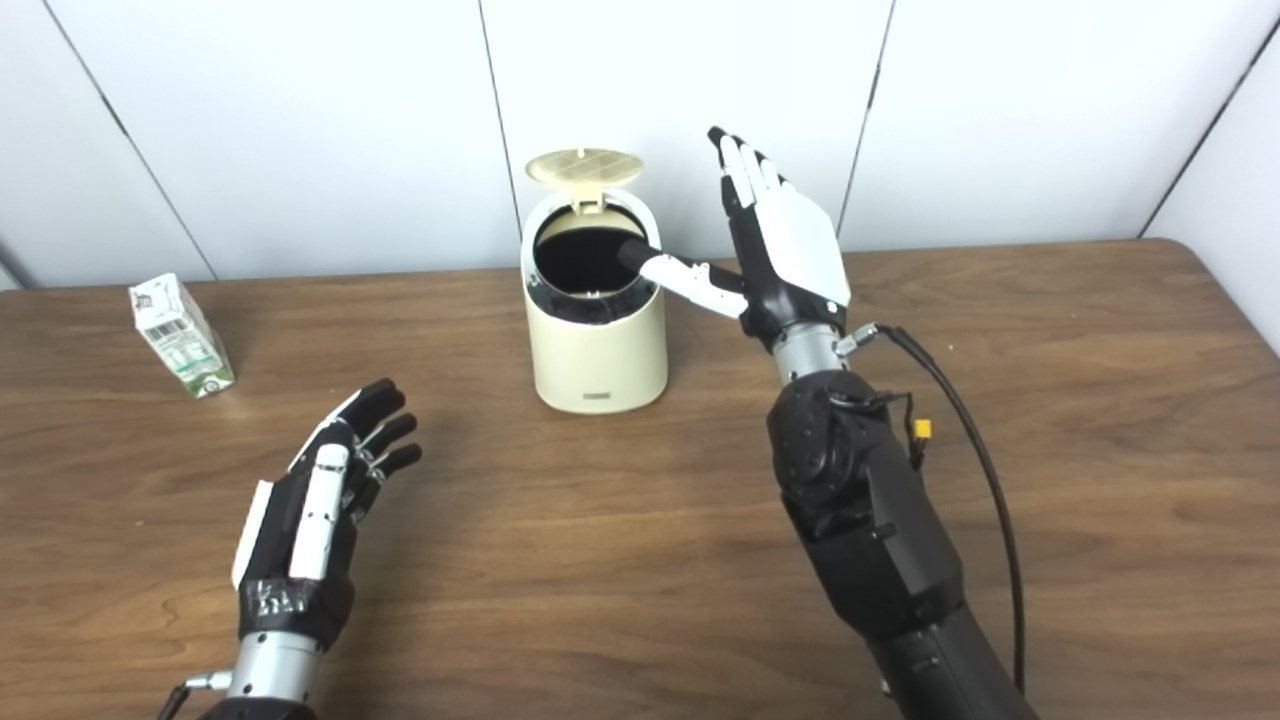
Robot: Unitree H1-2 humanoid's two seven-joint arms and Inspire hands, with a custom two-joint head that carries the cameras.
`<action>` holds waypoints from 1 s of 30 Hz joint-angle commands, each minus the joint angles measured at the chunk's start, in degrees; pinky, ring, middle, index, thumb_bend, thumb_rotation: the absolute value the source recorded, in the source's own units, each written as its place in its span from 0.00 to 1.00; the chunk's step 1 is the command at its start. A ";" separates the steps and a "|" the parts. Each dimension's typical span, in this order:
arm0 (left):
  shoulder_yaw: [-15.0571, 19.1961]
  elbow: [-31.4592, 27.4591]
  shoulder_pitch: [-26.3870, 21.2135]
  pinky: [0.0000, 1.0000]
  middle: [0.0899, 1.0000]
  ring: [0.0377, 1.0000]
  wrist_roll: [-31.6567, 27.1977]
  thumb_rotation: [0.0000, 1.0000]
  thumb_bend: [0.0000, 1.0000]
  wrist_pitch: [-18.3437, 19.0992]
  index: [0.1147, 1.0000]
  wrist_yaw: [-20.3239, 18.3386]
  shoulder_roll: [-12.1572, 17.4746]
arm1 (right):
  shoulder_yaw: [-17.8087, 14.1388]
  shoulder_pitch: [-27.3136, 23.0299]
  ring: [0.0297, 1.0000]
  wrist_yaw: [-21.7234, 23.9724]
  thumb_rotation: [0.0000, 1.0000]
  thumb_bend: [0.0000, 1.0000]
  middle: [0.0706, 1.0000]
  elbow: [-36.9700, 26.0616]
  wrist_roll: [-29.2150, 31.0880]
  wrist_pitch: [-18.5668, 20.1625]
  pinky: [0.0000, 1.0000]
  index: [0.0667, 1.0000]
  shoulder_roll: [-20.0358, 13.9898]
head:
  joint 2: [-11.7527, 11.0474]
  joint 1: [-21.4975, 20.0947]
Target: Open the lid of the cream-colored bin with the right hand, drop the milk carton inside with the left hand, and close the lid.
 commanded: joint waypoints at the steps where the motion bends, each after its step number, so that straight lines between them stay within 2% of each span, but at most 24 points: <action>1: -0.01 -0.71 -1.30 0.80 0.86 0.84 -0.60 0.80 0.27 -1.68 0.86 -0.44 0.01 | -2.06 -0.23 1.00 -0.98 1.00 0.86 1.00 -4.26 2.83 -3.28 0.98 1.00 -0.02 | 0.01 0.05; 4: -0.05 -0.90 -1.38 0.80 0.86 0.84 -0.63 0.80 0.27 -1.46 0.85 -0.36 -0.05 | -4.00 3.19 1.00 -0.45 1.00 0.83 1.00 -8.57 6.82 -4.68 0.96 1.00 0.34 | 0.07 0.15; 6: -0.01 -0.95 -1.47 0.80 0.86 0.84 -0.67 0.79 0.26 -1.48 0.85 -0.27 -0.14 | -5.21 6.55 1.00 -0.18 1.00 0.67 1.00 -11.32 9.70 -5.64 0.96 1.00 0.69 | 0.08 0.14; 9: 0.01 -1.06 -1.58 0.79 0.85 0.83 -0.73 0.78 0.26 -1.42 0.85 -0.24 -0.16 | -7.08 11.75 0.97 -1.90 1.00 0.46 0.99 -12.73 15.32 -10.85 0.90 0.97 2.05 | 0.08 0.41; 11: 0.05 -1.07 -1.60 0.79 0.85 0.83 -0.61 0.78 0.26 -1.49 0.85 -0.16 -0.16 | -8.46 15.63 0.94 -1.08 1.00 0.35 0.95 -14.78 21.83 -13.72 0.88 0.93 3.28 | 0.24 0.71; 13: 0.23 -1.15 -1.62 0.78 0.85 0.83 -0.64 0.76 0.25 -1.58 0.84 -0.10 -0.07 | -9.18 19.10 0.91 0.07 0.94 0.27 0.90 -16.19 27.64 -16.92 0.84 0.88 3.93 | 0.37 0.49; 16: 0.50 -1.09 -1.68 0.78 0.85 0.83 -0.66 0.75 0.25 -1.73 0.84 -0.16 0.14 | -9.70 22.91 0.91 1.09 0.96 0.24 0.90 -17.07 32.44 -18.74 0.87 0.87 4.86 | 0.25 0.50; 18: 0.56 -1.05 -1.66 0.78 0.85 0.84 -0.44 0.75 0.25 -1.93 0.84 -0.16 0.21 | -10.07 24.56 0.91 1.16 0.98 0.25 0.90 -17.05 33.36 -18.46 0.89 0.87 5.31 | 0.28 0.65; 22: 0.69 -1.61 -1.33 0.77 0.85 0.83 -0.32 0.75 0.24 -2.15 0.84 -0.21 0.47 | -10.81 26.89 0.92 1.00 0.98 0.20 0.91 -15.79 33.85 -19.16 0.90 0.88 5.86 | 0.79 0.42; 26: 0.80 -2.09 -1.22 0.77 0.85 0.83 -0.29 0.75 0.24 -1.72 0.83 0.04 0.43 | -11.43 28.05 0.92 1.04 0.95 0.23 0.91 -14.66 33.94 -19.81 0.91 0.88 5.75 | 0.83 0.73; 30: 0.87 -1.99 -1.13 0.77 0.85 0.83 -0.41 0.75 0.23 -2.01 0.84 -0.03 0.49 | -13.26 27.59 0.93 0.42 0.96 0.18 0.91 -12.51 36.13 -20.15 0.89 0.88 6.48 | 0.62 1.48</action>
